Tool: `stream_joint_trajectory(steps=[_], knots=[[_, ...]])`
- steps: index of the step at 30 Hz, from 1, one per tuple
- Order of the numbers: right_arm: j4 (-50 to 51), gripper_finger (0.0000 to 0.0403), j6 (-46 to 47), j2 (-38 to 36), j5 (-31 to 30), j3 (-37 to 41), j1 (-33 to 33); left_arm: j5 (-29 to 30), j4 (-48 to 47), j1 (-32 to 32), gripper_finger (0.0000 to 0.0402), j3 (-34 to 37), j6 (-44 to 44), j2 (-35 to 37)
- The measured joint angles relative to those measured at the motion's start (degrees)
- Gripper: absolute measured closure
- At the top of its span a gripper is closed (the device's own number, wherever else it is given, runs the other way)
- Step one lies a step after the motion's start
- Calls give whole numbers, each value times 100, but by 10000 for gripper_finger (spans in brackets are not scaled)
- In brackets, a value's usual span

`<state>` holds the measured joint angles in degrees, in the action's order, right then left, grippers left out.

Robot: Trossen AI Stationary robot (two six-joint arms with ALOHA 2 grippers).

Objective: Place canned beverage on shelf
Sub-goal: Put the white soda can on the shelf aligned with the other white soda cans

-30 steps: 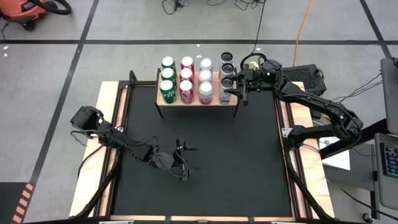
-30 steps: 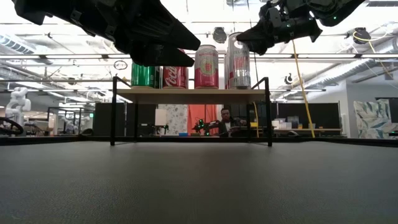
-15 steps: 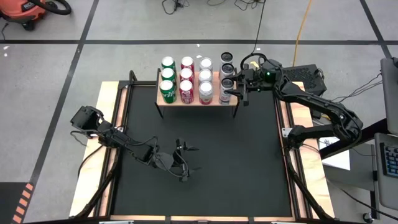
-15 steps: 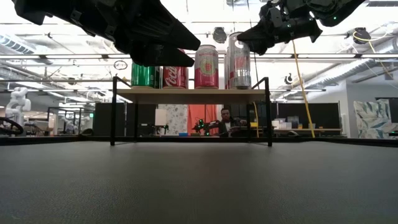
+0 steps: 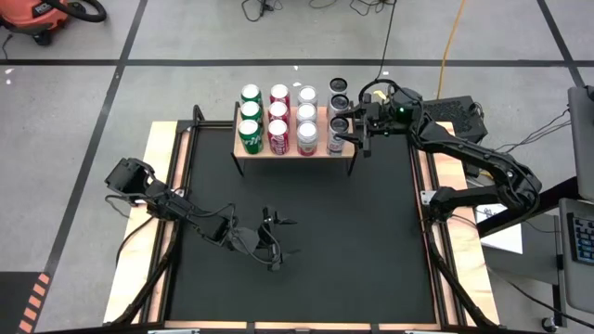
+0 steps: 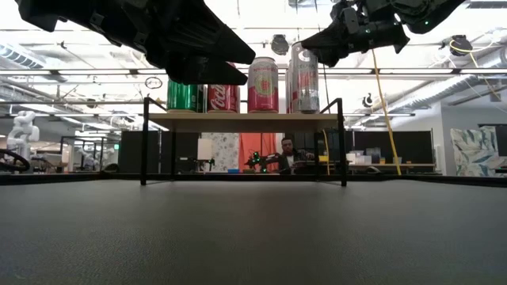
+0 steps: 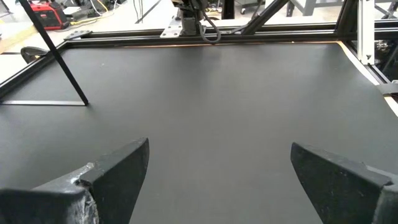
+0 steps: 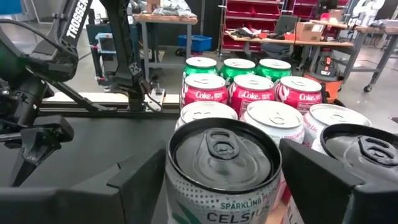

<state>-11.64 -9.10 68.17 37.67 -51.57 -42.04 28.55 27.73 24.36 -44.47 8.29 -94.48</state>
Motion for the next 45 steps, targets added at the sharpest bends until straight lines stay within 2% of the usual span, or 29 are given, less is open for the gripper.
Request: stream_joint_trajectory(steps=[13, 18, 23, 28, 32, 34, 40, 45], knots=[[-55, 104, -61, -44, -7, -229, 0, 1, -16, 0, 7, -2, 2, 0], [-52, 104, -61, -337, -11, -337, 38, 2, -180, 0, 7, -8, 15, 0], [464, 104, -80, -826, -28, -337, 399, 197, -415, -21, 7, -8, 18, -2], [1413, 109, -305, -1248, -190, -339, 1066, 195, -437, -133, 7, -8, -46, -2], [2276, 131, -604, -1301, -945, -336, 1758, 137, -433, -295, 7, -8, -189, -2], [2379, 148, -633, -1227, -1270, -243, 2070, 16, -428, -398, 7, -8, -257, -2], [1826, 221, -379, -956, -2159, 345, 2636, -154, -431, -614, 7, -8, -315, -2], [961, 294, -257, -919, -2288, 1138, 2717, -233, -437, -638, 7, -2, -282, 70]])
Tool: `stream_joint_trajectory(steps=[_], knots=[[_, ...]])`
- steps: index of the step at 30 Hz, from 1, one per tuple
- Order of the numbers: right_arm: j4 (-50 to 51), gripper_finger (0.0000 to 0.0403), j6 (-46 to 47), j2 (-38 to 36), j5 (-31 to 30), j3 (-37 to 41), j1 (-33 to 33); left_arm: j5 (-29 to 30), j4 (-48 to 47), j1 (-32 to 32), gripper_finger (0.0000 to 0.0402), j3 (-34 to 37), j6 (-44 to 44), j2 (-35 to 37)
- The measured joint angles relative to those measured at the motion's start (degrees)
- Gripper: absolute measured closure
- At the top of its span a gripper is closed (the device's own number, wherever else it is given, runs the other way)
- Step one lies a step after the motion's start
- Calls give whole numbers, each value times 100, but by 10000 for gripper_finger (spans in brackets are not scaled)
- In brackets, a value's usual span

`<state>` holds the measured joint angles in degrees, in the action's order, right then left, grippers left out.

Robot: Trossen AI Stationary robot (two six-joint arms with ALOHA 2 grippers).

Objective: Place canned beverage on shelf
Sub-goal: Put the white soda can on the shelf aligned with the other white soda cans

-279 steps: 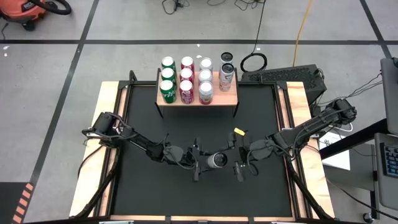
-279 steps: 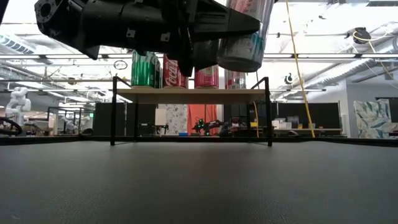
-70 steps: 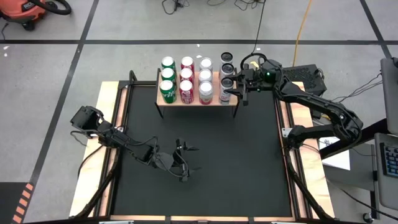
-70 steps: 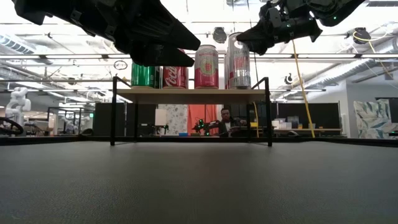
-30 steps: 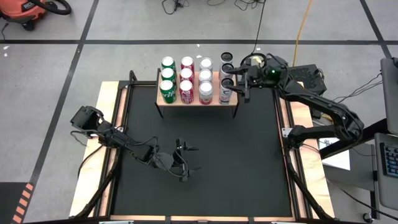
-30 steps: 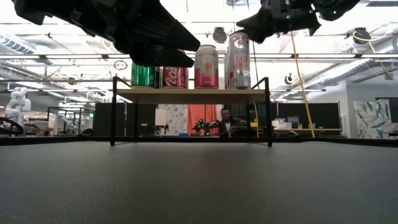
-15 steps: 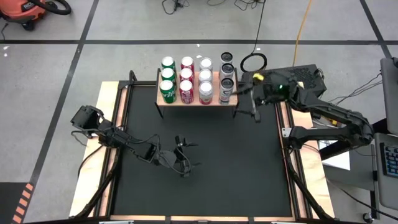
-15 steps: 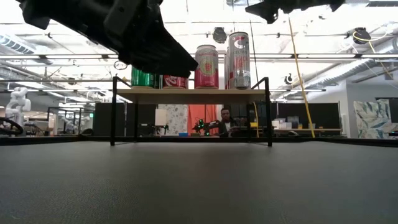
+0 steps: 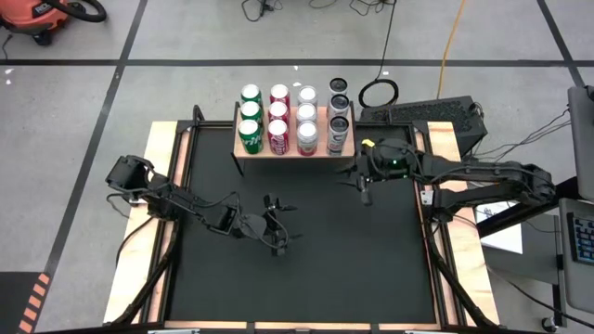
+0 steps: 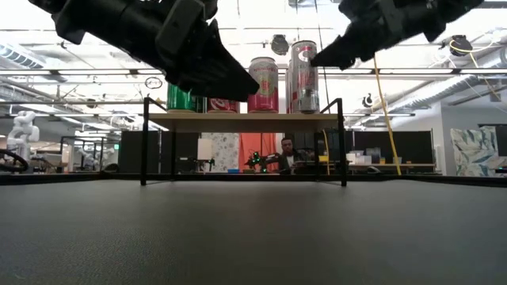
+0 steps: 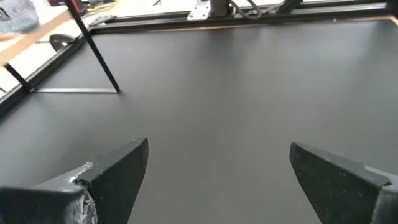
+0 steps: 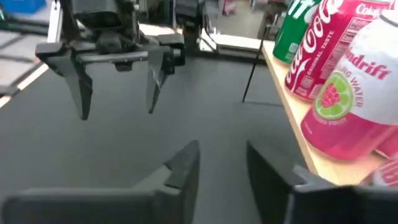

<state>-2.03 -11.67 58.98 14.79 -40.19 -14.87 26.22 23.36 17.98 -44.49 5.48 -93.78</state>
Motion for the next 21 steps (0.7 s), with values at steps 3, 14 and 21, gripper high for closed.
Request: stream_joint_trajectory(steps=[3, 14, 21], knots=[[-759, 339, 136, 0, -119, 418, -44, -38, -62, 13, 7, 4, 1, 39], [-1724, 396, 263, 40, -585, 868, -484, -71, -41, 15, 7, 2, 2, 90], [-1882, 402, 210, 329, -563, 870, -857, -71, -25, 15, 7, 2, 15, 90]])
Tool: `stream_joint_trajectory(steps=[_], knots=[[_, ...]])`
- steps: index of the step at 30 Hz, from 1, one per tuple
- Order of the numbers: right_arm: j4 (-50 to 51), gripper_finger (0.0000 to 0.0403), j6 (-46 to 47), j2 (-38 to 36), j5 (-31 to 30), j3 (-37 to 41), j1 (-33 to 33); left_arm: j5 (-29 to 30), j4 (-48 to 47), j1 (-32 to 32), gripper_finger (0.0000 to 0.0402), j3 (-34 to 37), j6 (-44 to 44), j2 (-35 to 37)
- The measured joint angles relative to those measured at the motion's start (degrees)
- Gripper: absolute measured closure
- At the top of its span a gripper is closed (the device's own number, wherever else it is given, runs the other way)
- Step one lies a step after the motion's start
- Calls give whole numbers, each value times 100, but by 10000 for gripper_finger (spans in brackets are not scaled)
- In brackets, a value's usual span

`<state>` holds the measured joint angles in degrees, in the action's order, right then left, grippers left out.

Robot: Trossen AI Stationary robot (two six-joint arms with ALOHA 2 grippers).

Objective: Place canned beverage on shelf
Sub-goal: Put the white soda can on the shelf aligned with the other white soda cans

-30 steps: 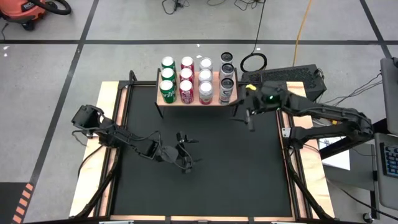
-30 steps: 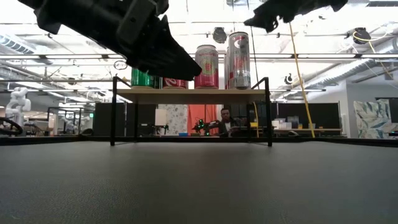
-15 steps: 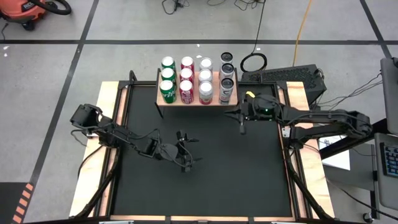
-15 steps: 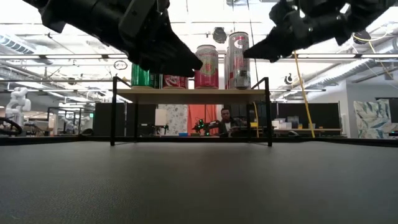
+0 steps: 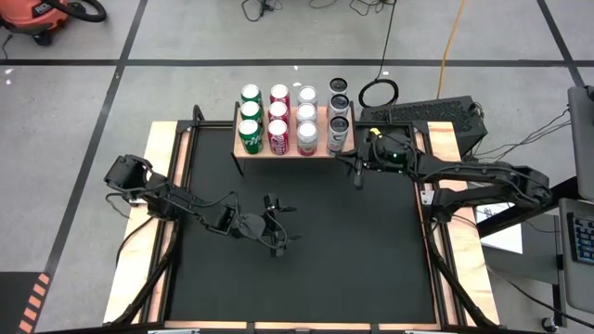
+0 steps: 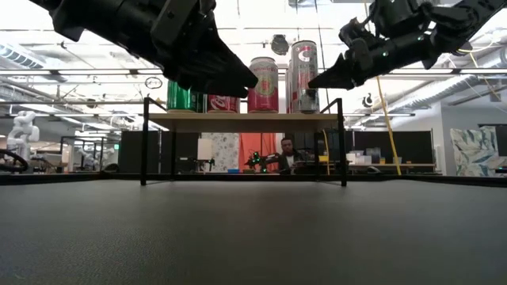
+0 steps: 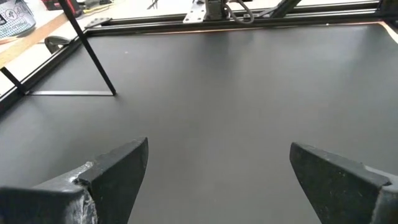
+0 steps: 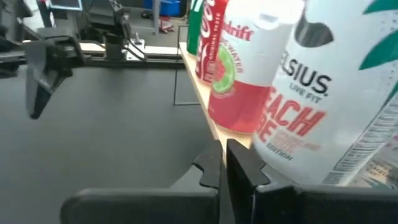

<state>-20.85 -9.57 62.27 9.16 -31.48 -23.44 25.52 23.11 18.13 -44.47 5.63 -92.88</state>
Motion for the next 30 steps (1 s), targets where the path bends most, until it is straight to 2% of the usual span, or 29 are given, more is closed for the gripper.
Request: stream_joint_trajectory(steps=[4, 30], knots=[[-415, 402, 90, 221, 291, 0, -158, 0, 0, 0, 7, 0, 38, 0], [-776, 403, 156, 351, 298, 0, -509, -39, -9, 0, 7, 0, 114, 0]])
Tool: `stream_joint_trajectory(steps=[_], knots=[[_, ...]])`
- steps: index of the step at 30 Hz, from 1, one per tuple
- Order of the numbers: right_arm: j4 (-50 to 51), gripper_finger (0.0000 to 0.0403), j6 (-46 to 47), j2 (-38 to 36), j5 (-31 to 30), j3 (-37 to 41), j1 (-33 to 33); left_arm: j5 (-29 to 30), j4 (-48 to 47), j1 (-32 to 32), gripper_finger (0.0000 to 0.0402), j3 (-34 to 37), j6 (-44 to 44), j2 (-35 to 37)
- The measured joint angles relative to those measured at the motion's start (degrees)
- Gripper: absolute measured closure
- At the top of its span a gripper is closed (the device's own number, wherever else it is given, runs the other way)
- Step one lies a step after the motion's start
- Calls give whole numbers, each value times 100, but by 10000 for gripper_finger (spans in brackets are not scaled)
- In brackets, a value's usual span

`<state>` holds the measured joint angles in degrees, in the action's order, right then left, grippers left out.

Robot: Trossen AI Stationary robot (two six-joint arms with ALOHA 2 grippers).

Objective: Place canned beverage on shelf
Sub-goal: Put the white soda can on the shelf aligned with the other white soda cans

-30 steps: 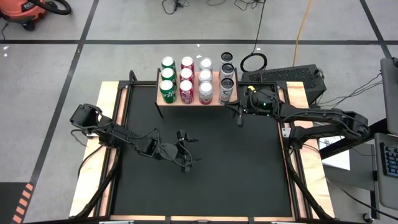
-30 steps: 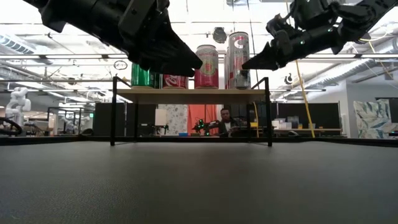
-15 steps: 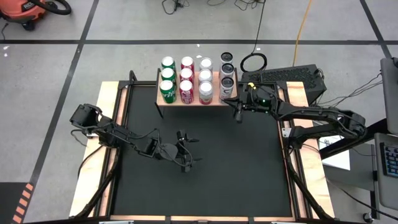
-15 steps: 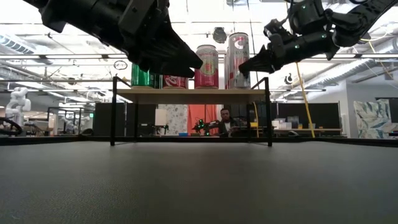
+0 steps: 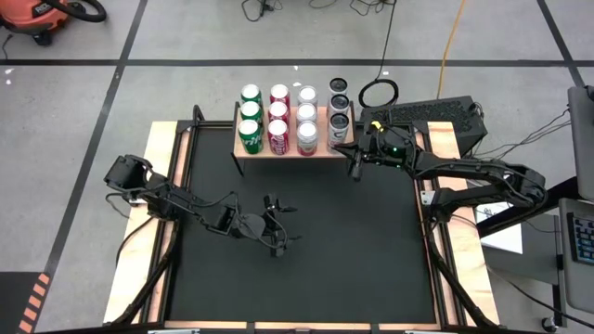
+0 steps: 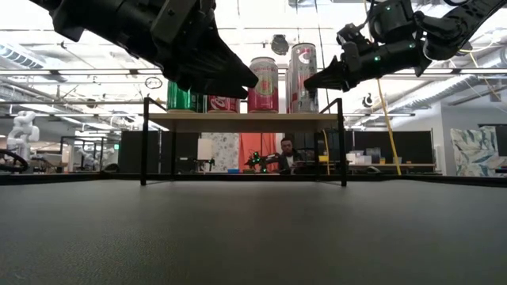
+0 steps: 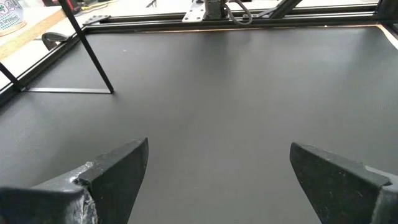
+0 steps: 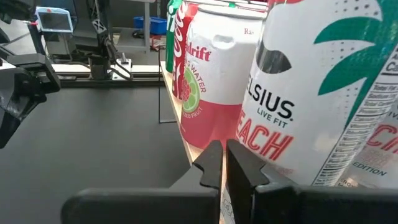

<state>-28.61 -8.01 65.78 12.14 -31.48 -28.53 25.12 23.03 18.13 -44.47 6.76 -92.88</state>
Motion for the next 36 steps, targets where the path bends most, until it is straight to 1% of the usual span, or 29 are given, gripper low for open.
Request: stream_joint_trajectory(steps=[33, 35, 36], knots=[[12, 403, -18, 0, -9, 0, -81, 0, 0, 0, 7, 0, 42, -2], [14, 403, 61, 0, 23, 0, -68, 0, 0, 2, 7, 0, 44, -3], [14, 403, 141, 0, 142, 0, -63, 0, -1, 15, 7, 0, 41, 1]])
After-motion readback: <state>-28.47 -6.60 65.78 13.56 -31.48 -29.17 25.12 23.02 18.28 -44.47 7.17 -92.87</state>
